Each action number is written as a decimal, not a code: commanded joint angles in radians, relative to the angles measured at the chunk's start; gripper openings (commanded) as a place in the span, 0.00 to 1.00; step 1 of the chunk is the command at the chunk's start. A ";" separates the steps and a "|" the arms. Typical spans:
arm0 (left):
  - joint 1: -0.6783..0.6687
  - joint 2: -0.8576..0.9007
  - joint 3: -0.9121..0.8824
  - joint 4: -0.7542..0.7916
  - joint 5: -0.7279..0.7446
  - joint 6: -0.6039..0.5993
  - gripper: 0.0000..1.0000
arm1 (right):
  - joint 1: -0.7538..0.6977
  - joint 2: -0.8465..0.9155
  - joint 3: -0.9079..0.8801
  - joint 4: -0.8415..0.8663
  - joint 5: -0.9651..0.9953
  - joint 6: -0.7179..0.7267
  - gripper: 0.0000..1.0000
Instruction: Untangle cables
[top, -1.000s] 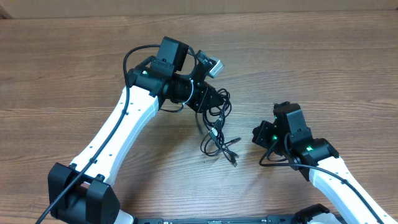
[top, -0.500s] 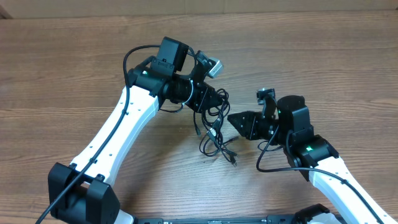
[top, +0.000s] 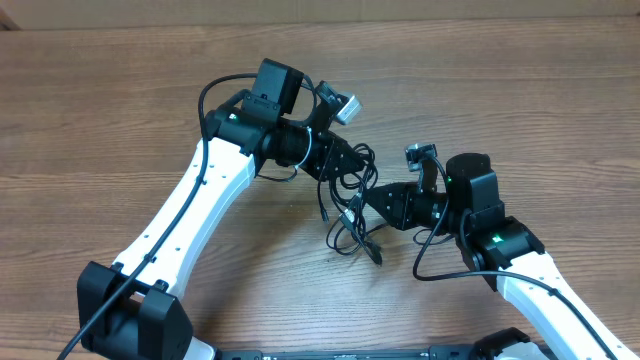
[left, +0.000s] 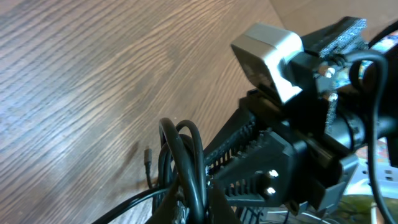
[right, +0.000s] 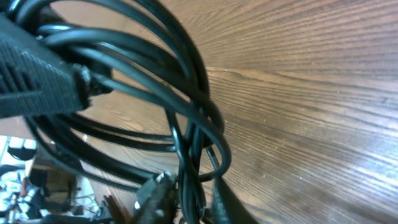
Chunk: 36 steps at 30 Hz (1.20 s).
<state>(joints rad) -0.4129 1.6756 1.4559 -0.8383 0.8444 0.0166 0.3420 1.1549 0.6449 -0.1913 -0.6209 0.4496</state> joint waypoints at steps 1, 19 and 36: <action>-0.008 -0.015 0.019 0.005 0.083 -0.021 0.04 | 0.006 0.002 0.003 0.007 -0.010 -0.010 0.09; -0.008 -0.015 0.019 0.010 0.163 -0.024 0.04 | 0.006 0.002 0.003 0.007 -0.010 -0.010 0.06; -0.008 -0.015 0.019 -0.026 -0.069 -0.020 0.04 | 0.004 0.002 0.003 -0.339 0.604 0.370 0.04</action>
<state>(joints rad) -0.4194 1.6756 1.4559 -0.8642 0.7982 0.0017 0.3473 1.1553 0.6468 -0.5270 -0.2184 0.6975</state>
